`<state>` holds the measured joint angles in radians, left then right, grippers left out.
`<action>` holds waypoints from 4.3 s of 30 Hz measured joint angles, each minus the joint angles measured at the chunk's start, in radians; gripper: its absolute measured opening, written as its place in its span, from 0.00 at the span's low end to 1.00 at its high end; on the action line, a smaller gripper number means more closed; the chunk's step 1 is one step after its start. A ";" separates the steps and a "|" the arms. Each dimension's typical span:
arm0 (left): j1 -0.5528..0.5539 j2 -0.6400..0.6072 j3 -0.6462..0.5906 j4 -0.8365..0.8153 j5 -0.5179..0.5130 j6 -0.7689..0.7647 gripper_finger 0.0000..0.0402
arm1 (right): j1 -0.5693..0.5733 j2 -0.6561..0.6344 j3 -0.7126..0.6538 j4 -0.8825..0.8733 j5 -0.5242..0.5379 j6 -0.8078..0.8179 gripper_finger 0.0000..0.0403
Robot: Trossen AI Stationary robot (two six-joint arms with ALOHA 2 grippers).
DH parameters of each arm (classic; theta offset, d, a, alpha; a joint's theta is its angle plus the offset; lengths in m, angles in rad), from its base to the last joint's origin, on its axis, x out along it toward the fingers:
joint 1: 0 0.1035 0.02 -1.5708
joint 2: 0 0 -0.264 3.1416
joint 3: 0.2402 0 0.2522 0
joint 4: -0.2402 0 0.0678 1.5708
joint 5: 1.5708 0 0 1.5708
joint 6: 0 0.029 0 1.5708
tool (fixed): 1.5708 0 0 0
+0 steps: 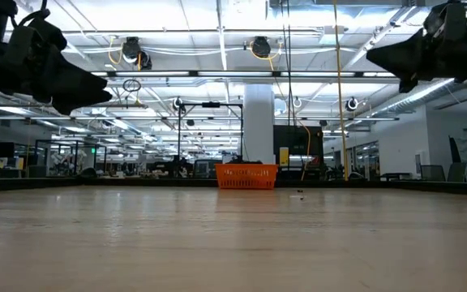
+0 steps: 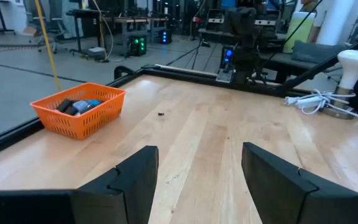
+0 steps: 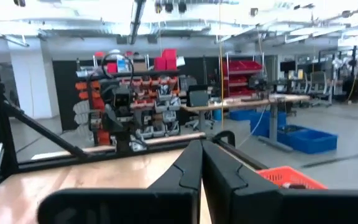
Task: Pick & Place Nail Polish
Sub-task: Return to Home Position
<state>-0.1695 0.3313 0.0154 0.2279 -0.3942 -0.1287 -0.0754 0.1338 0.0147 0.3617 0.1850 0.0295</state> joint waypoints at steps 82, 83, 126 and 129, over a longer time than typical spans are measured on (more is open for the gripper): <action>0.236 -0.325 0.008 -0.198 0.355 0.098 0.57 | 0.077 -0.129 0.006 -0.262 -0.160 0.084 0.00; 0.236 -0.325 0.008 -0.197 0.356 0.098 0.57 | 0.077 -0.129 0.006 -0.262 -0.160 0.083 0.00; 0.235 -0.325 0.010 -0.194 0.359 0.098 0.57 | 0.077 -0.129 0.006 -0.262 -0.161 0.082 0.00; 0.236 -0.325 0.010 -0.194 0.359 0.098 0.57 | 0.077 -0.129 0.006 -0.262 -0.161 0.082 0.00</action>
<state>0.0662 0.0063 0.0257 0.0335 -0.0353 -0.0305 0.0017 0.0050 0.0203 0.0998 0.0242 0.1116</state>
